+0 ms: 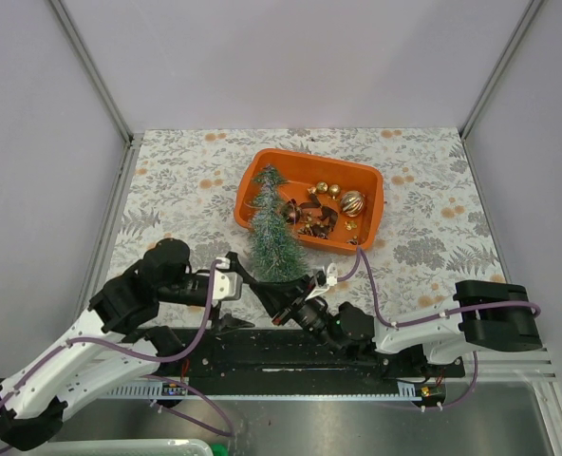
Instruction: Decorate the small christmas tree
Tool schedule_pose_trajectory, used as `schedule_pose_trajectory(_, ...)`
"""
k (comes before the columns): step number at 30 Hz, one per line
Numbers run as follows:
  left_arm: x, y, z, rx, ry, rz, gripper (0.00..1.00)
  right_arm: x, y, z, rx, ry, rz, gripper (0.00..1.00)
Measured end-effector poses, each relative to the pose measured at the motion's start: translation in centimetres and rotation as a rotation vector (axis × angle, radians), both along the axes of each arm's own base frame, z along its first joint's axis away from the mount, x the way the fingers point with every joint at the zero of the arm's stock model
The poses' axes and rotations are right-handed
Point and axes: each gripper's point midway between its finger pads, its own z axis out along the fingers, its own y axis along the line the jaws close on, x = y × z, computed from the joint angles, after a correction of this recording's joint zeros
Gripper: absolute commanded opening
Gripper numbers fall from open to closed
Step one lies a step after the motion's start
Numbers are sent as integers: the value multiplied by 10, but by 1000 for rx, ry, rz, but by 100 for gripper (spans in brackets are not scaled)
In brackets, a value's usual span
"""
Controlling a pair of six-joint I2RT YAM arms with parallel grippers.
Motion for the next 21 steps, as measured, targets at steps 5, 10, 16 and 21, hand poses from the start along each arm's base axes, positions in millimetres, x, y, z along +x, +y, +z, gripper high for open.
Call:
schedule_pose_trajectory(5, 4, -6, 1, -9, 10, 3, 77, 0, 0, 6, 7, -17, -3, 0)
schedule_pose_trajectory(10, 13, -10, 5, -23, 5, 36, 37, -3, 2, 9, 14, -28, 12, 0)
schedule_pose_trajectory(16, 15, -8, 4, -21, -5, 49, 21, -10, 3, 9, 6, -46, 39, 0)
schedule_pose_trajectory(21, 21, -6, 5, -21, -44, 69, 10, -11, -4, 15, 18, -57, 44, 11)
